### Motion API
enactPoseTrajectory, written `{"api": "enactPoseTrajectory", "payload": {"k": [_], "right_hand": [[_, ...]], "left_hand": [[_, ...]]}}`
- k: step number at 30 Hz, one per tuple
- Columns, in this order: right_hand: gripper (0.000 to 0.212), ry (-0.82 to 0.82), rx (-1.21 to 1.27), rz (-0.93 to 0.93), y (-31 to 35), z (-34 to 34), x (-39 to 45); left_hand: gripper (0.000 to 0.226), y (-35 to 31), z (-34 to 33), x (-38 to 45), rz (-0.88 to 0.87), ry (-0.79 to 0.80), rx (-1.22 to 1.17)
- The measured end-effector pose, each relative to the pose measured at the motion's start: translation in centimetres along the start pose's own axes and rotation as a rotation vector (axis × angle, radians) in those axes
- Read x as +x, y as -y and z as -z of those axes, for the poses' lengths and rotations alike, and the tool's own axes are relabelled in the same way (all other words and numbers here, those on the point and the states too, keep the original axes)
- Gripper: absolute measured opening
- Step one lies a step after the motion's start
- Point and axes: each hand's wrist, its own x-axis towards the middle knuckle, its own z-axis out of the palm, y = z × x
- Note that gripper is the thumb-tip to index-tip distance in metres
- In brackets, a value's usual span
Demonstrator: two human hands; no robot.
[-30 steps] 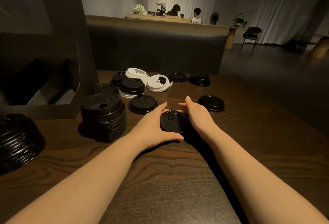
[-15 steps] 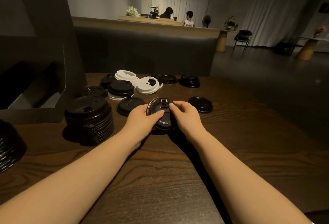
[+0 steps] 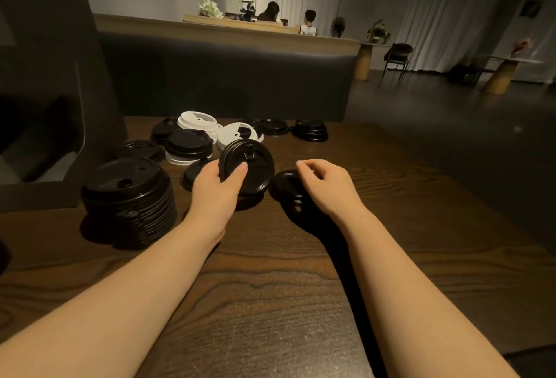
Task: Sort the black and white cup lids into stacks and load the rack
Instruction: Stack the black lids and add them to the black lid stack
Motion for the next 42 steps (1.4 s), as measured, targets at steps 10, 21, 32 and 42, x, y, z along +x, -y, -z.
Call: {"api": "enactPoseTrajectory", "payload": {"k": [10,21,32,42], "right_hand": [[0.077,0.225,-0.488,-0.202,-0.7,-1.3,0.3],[0.040,0.011,0.296,-0.051,0.8,-1.2,-0.7],[0.040,0.018,0.686,0.010,0.9,-0.2,-0.9],[0.042,0.103,0.465,0.130,1.3,-1.5,-1.4]], "left_hand": [[0.038,0.7,-0.1,1.5,0.119,-0.006,0.127],[0.032,-0.4,-0.6,0.0,0.190,0.029,-0.100],[0.042,-1.1,-0.6,-0.3,0.366,0.143,-0.298],[0.044,-1.3,-0.9,-0.8,0.433,0.186,-0.412]]}}
